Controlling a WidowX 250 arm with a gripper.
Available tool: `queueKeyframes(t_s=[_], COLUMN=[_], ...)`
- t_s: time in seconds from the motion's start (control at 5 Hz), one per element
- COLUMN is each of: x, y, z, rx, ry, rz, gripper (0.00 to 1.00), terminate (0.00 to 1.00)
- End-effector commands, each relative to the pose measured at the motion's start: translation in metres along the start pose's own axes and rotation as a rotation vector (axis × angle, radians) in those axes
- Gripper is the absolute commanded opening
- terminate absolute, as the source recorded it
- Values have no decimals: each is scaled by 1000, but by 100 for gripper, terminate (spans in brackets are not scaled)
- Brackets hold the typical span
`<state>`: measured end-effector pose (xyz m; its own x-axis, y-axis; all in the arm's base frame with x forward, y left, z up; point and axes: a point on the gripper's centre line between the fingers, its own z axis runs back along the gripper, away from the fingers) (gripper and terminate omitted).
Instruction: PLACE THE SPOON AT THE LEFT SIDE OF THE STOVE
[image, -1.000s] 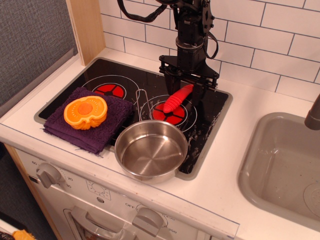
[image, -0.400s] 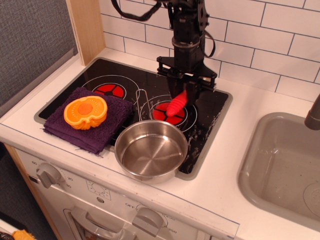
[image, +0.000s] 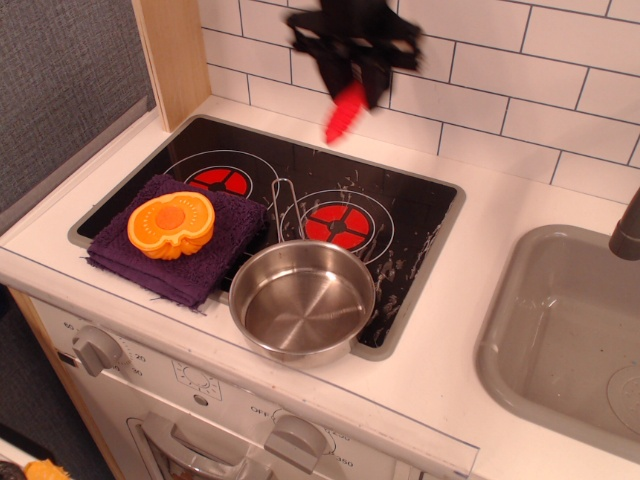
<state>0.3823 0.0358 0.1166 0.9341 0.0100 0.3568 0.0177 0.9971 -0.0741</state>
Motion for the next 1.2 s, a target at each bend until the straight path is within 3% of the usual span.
queueKeyframes(t_s=[0.0, 0.2, 0.4, 0.8, 1.0], x=[-21, -21, -24, -34, -46], y=[81, 112, 142, 163, 160], z=[28, 12, -3, -31, -47], rx=[67, 146, 179, 222, 204], ry=[-63, 11, 49, 128, 163], rz=[7, -60, -57, -56, -47], gripper=[0, 0, 0, 0, 0], terminate=[0, 0, 0, 0, 0])
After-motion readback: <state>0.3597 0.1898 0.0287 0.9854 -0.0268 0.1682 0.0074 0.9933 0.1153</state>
